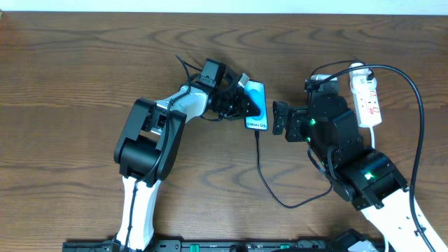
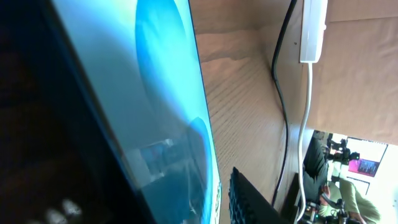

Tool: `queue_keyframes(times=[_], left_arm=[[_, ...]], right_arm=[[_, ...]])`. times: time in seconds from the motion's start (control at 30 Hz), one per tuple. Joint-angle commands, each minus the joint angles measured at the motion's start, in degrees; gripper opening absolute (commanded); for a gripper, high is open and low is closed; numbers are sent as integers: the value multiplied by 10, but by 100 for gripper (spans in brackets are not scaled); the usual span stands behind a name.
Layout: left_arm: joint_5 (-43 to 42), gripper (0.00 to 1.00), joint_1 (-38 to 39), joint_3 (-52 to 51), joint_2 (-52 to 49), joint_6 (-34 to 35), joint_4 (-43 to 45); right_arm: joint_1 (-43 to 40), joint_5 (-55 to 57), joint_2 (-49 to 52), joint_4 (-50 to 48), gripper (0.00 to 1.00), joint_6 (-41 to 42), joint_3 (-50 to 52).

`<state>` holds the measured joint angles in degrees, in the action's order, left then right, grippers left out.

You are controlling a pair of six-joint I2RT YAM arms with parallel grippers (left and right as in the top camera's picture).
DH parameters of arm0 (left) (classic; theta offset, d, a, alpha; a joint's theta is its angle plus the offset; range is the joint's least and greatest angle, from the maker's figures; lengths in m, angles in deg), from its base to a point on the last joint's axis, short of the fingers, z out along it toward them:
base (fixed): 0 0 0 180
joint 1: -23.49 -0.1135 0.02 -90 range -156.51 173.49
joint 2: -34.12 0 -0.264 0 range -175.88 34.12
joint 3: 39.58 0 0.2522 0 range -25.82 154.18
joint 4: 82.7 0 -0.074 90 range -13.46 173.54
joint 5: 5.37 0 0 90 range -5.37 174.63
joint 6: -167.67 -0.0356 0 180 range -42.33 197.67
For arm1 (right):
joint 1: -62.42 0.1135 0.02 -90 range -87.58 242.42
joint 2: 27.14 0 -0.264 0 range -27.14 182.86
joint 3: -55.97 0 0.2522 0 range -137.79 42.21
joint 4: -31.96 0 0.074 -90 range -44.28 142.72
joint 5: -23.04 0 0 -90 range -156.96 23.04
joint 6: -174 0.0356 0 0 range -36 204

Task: Plug charger to phone and switch on socket
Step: 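Lay the phone flat on the table and open the left gripper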

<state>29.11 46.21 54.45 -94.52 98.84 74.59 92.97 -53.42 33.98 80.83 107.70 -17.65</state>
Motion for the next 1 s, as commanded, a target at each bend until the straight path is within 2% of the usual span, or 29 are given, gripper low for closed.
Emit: queue_keyframes(times=[0.0, 0.27, 0.33, 0.4, 0.43, 0.53, 0.77, 0.97], left_arm=[[-5, 36, 1, -3, -1, -3, 0], [-3, 42, 1, -3, -1, -3, 1], [-3, 52, 1, -3, -1, -3, 1], [-3, 56, 1, -3, -1, -3, 1], [-3, 62, 1, -3, -1, -3, 1], [-2, 71, 1, -3, -1, -3, 1], [7, 81, 1, -3, -1, -3, -4], [63, 89, -1, -3, -1, -3, -49]], right_arm=[[-3, 7, 0, 3, 99, 7, -10], [-3, 7, 0, 5, 99, 7, -10], [-3, 7, 0, 5, 99, 7, -10], [-3, 7, 0, 5, 99, 7, -10], [-3, 7, 0, 5, 99, 7, -10], [-3, 7, 0, 7, 99, 7, -10], [-3, 7, 0, 20, 99, 7, -10], [-3, -6, 0, 57, 99, 7, -10]])
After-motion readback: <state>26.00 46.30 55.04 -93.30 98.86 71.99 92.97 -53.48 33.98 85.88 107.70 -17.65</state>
